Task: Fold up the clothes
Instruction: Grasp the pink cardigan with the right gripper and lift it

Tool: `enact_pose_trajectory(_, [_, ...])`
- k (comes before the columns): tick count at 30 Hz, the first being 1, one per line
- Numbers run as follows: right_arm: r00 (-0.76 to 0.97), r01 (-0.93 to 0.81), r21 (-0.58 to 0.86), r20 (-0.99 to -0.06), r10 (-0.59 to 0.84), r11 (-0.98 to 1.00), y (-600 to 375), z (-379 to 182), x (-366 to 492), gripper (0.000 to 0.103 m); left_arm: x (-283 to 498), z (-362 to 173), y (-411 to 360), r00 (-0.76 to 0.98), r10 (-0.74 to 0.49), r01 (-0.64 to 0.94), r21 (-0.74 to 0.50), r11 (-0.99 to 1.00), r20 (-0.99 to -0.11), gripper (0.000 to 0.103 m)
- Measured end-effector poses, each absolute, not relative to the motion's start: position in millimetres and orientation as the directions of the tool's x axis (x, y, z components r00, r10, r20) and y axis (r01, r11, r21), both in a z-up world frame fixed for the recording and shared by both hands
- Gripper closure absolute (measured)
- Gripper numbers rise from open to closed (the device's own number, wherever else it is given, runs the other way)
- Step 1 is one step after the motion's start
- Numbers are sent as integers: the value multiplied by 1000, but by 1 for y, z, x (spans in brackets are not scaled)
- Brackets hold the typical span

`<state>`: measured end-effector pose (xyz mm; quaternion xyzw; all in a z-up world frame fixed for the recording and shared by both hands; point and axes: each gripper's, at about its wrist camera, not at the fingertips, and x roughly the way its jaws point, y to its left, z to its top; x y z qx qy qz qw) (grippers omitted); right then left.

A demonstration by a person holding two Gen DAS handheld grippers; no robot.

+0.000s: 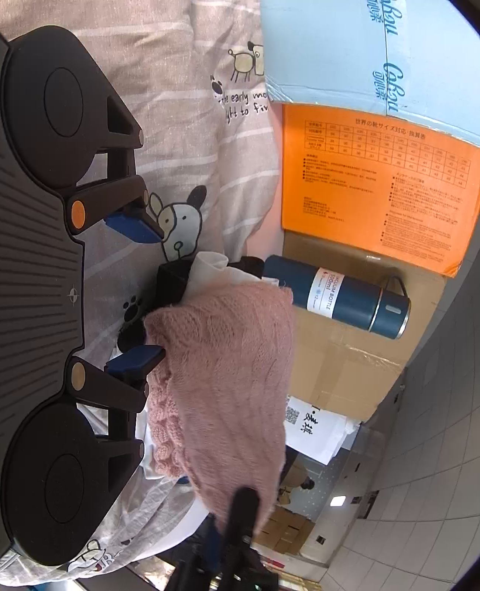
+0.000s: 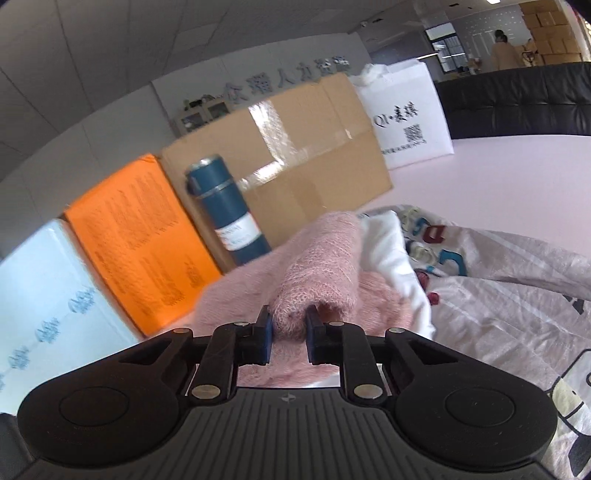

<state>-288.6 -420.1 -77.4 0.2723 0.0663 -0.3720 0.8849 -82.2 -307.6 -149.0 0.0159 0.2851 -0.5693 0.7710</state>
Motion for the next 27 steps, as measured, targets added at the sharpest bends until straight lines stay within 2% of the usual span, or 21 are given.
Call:
enact_pose_trajectory(3, [774,627,434,-251,-582,647,-397,-53,-288,87,-84,-149,-308,166,-876,896,-303,326,-452,44])
enact_pose_trajectory(5, [813,575,448,-214,-542,685,-382,-39,-289,87,-84,-148,-306,155,-884,895,-315,314,-441,71])
enact_pose_trajectory(6, [828,552,447,-193,-527,704,-374,-32,-289,87,-84,-147,-305,144,-892,897,-325,301,-429,74])
enact_pose_trajectory(8, [841,531,421,-155,-518,736,-357,-18,-290,87,-88,-140,-299,119,-915,905,-337,259,-384,90])
enact_pose_trajectory(11, [851,513,377,-111,-512,771,-335,1,-294,87,-98,-116,-281,104,-956,925,-326,195,-276,100])
enact_pose_trajectory(17, [860,471,291,57,-506,833,-280,42,-322,87,-112,-50,-209,184,-983,946,-271,180,-8,102])
enact_pose_trajectory(20, [876,421,276,122,-466,864,-259,53,-336,87,-114,-25,-162,235,-968,947,-245,208,85,102])
enact_pose_trajectory(25, [913,312,254,185,-363,915,-232,65,-344,89,-121,-8,-92,296,-950,944,-185,275,96,101])
enact_pose_trajectory(26, [924,280,250,192,-330,927,-228,66,-343,101,-122,-8,-79,316,-945,938,-177,297,86,101])
enact_pose_trajectory(27, [932,254,246,197,-304,936,-223,67,-341,102,-123,-8,-66,337,-939,931,-172,321,72,100])
